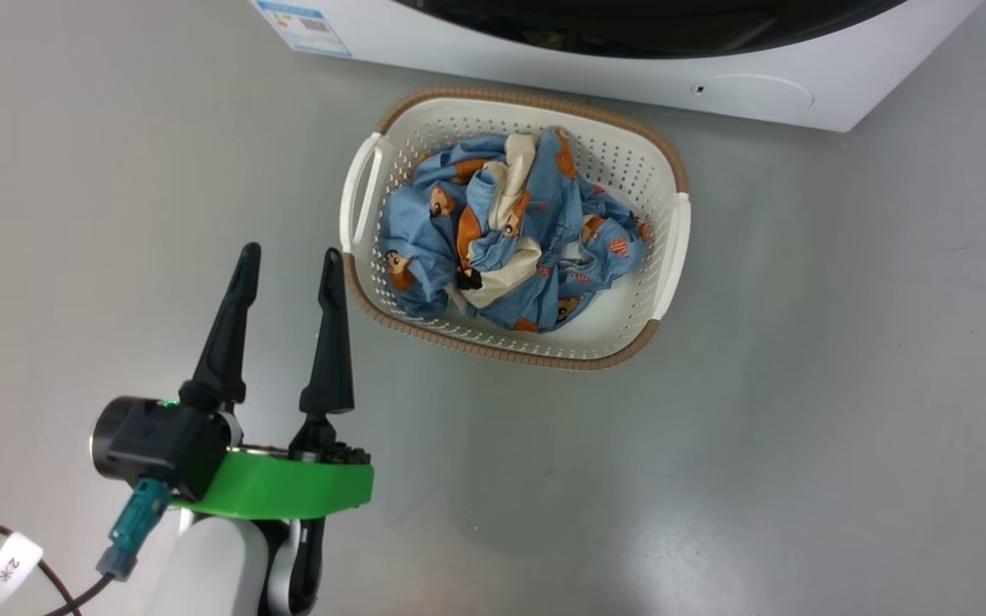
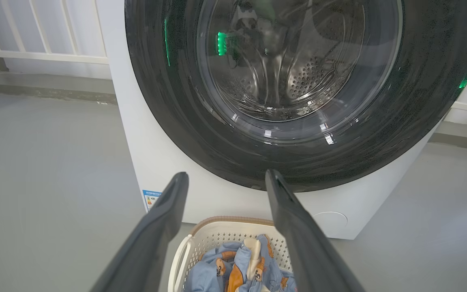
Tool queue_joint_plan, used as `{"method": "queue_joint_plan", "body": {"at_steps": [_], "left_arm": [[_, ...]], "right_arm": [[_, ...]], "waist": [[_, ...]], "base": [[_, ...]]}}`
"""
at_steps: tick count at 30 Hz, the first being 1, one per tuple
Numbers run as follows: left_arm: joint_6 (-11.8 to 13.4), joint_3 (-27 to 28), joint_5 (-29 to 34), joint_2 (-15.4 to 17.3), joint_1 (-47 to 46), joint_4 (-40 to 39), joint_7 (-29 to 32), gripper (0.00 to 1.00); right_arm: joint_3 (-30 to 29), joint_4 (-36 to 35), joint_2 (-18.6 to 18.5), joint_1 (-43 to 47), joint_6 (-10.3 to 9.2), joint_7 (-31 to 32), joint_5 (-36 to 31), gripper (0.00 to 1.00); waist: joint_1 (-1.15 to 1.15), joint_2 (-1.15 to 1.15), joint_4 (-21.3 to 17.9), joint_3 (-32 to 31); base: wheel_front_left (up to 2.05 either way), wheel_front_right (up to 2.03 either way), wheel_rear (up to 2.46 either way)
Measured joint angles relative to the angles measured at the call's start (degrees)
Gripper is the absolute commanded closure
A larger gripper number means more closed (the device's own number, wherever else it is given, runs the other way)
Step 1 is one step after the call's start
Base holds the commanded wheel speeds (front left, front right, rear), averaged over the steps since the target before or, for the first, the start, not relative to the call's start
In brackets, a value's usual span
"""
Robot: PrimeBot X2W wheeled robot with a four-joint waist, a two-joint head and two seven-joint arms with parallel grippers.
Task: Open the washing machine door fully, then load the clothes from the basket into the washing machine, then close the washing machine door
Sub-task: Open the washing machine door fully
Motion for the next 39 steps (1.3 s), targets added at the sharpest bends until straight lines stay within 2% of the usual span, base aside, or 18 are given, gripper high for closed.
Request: {"method": "queue_joint_plan", "body": {"at_steps": [15,21,31,39], "left_arm": [[1.7,-0.8,-1.2,0.0,-1.1,-1.1,0.0,0.0],[1.9,-0.7,-1.2,0.0,-1.1,-0.6,0.0,0.0],[0.7,0.5,-1.2,0.0,0.3,1.5,0.0,0.0],[-0.7,2.1,-0.9,0.0,3.5,3.5,0.0,0.0]], "right_arm": [[-1.7,3.5,1.8,-5.2,0.0,7.0,2.5,1.0],[-1.2,3.9,2.1,-4.9,-0.02,9.7,2.5,1.0],[-0.4,0.3,4.3,4.7,-0.01,11.7,2.2,1.0],[0.6,-2.7,7.7,12.0,-0.01,12.7,1.7,1.0]], "waist": [[0.0,0.0,1.5,2.6],[0.0,0.0,1.4,1.4],[0.0,0.0,0.3,-4.0],[0.0,0.0,-0.5,-9.0]], "base": [[0.0,0.0,0.0],[0.0,0.0,0.0],[0.0,0.0,0.0],[0.0,0.0,0.0]]}}
